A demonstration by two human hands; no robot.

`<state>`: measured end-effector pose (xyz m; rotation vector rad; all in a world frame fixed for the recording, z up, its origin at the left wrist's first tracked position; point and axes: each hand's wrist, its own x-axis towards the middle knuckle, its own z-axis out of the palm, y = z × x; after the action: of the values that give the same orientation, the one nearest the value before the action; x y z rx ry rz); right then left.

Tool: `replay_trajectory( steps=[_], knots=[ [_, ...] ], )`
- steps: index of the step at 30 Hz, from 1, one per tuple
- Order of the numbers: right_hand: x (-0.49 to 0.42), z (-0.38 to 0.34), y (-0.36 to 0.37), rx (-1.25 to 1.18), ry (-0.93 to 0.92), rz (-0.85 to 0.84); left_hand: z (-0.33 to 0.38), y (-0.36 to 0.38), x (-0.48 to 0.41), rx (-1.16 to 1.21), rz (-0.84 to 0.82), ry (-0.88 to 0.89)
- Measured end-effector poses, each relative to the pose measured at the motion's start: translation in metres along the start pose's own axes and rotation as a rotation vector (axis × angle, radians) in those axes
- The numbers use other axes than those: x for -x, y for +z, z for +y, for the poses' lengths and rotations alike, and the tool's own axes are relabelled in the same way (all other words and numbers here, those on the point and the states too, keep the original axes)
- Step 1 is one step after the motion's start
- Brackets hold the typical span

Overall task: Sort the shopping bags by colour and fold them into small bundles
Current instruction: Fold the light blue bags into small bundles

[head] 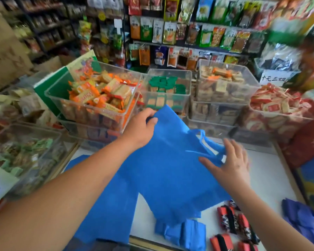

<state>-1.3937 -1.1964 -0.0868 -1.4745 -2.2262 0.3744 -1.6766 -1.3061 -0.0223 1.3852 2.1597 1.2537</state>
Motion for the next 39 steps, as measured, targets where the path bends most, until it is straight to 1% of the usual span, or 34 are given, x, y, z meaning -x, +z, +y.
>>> replay_trajectory(
  steps=[2,4,6,8,10,12,15,16,18,19,21,22,24,25,27,28,30,32,35,37,39],
  knots=[
    [0.005,0.013,0.003,-0.036,0.137,0.05,-0.009,0.011,-0.001,0.107,0.099,-0.155],
    [0.005,0.027,0.011,-0.035,0.22,0.015,-0.024,0.024,-0.004,0.199,0.178,-0.305],
    [0.002,0.04,0.023,-0.09,0.349,-0.117,-0.043,0.039,-0.011,0.294,0.211,-0.453],
    [0.001,0.052,0.037,-0.288,0.524,-0.235,-0.063,0.055,-0.015,0.399,0.216,-0.572],
    [0.003,0.063,0.053,-0.467,0.648,-0.338,-0.085,0.07,-0.019,0.475,0.21,-0.664],
    [0.008,0.068,0.072,-0.558,0.702,-0.44,-0.105,0.084,-0.022,0.459,0.216,-0.719],
    [0.014,0.07,0.101,-0.525,0.703,-0.516,-0.139,0.101,-0.026,0.4,0.216,-0.772],
    [0.017,0.07,0.111,-0.506,0.711,-0.537,-0.15,0.104,-0.029,0.38,0.183,-0.788],
    [0.021,0.073,0.131,-0.478,0.707,-0.571,-0.178,0.108,-0.036,0.308,0.081,-0.766],
    [0.023,0.074,0.137,-0.447,0.693,-0.587,-0.196,0.112,-0.038,0.168,-0.006,-0.717],
    [0.024,0.082,0.147,-0.341,0.647,-0.587,-0.223,0.114,-0.027,-0.223,-0.153,-0.579],
    [0.023,0.087,0.151,-0.289,0.625,-0.573,-0.229,0.115,-0.013,-0.317,-0.191,-0.482],
    [0.022,0.099,0.158,-0.206,0.606,-0.542,-0.234,0.116,0.033,-0.3,-0.301,-0.285],
    [0.019,0.103,0.159,-0.155,0.607,-0.539,-0.239,0.119,0.06,-0.275,-0.372,-0.206],
    [0.013,0.112,0.164,-0.079,0.635,-0.532,-0.252,0.127,0.104,-0.31,-0.541,-0.078],
    [0.011,0.116,0.165,-0.082,0.646,-0.533,-0.259,0.131,0.119,-0.359,-0.621,-0.06],
    [0.006,0.118,0.169,-0.186,0.667,-0.514,-0.266,0.138,0.139,-0.454,-0.76,-0.092],
    [0.003,0.12,0.172,-0.264,0.686,-0.472,-0.269,0.144,0.148,-0.518,-0.777,-0.104],
    [0.0,0.125,0.171,-0.315,0.654,-0.411,-0.268,0.152,0.157,-0.588,-0.759,-0.044],
    [-0.002,0.126,0.165,-0.389,0.652,-0.385,-0.268,0.155,0.163,-0.517,-0.708,-0.011],
    [-0.005,0.128,0.155,-0.441,0.66,-0.365,-0.262,0.155,0.164,-0.372,-0.643,-0.03]
  ],
)
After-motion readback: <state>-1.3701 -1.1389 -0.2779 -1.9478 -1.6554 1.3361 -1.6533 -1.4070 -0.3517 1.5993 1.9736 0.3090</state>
